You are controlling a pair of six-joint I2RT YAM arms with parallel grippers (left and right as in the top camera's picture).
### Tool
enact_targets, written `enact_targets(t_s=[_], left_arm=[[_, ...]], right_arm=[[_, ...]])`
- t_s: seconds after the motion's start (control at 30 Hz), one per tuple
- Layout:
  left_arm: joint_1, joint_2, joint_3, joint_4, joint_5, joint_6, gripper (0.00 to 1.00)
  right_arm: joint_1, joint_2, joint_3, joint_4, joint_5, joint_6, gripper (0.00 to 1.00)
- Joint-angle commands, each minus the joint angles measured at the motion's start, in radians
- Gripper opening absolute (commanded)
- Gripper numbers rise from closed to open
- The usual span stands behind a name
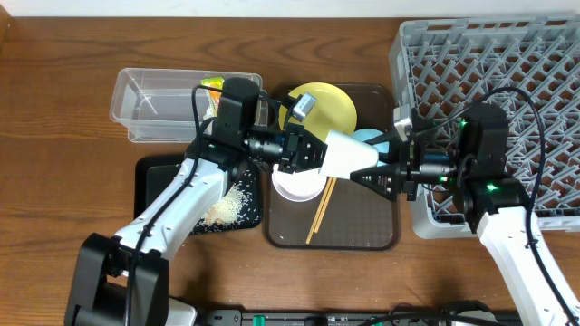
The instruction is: Sort waste into correct bins and load items into the dishwasher rack
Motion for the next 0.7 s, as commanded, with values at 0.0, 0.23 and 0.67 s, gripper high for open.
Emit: enact_targets(t_s=[0.0, 0.23, 0.67], left_arm=[[-0.001, -0.005, 0.008, 0.003, 0.01, 0.002, 0.06], [0.001, -0.005, 0.008, -0.021, -0.072, 0.124, 0.5], [0.126, -0.17, 0.036, -0.566, -0.829, 0.501, 0.65]], right_arm=[[0.011, -0.001, 0.013, -0.003, 0.003, 0.013, 0.58], [0.01, -0.001, 0.013, -0.045, 0.244, 0.04, 0.52], [-0.132, -0.06, 0.164, -0.356, 0.742, 0.039, 0.5]])
